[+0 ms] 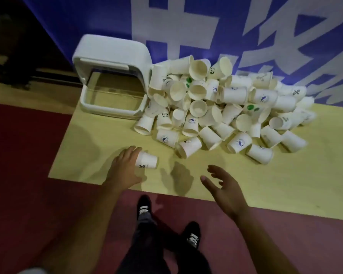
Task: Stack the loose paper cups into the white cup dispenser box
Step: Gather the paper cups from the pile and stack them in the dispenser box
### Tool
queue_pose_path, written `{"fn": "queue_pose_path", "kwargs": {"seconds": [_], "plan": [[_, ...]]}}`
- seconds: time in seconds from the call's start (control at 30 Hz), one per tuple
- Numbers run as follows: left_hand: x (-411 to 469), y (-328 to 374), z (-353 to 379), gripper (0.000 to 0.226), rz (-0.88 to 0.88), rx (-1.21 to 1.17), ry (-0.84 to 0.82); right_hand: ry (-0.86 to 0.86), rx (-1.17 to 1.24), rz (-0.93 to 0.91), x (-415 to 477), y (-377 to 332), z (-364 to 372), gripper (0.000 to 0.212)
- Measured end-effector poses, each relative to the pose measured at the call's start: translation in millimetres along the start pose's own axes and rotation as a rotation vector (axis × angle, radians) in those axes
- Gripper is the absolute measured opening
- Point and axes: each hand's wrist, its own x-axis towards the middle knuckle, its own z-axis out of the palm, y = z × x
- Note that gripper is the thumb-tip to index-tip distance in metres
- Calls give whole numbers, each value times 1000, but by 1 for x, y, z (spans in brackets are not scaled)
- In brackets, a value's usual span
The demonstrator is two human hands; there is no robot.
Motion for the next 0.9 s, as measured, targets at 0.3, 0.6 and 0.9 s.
{"fn": "queue_pose_path", "kwargs": {"seconds": [0.3, 0.6, 0.9], "plan": [[39, -52, 9, 85, 112, -227, -75, 92, -27, 143, 15, -16, 48, 70], [29, -55, 5, 74, 14, -621, 42, 63, -475, -8, 67, -15, 47, 72], [8, -38, -32, 69, -51, -694, 204, -152, -1110, -341, 148, -23, 55, 100]]}}
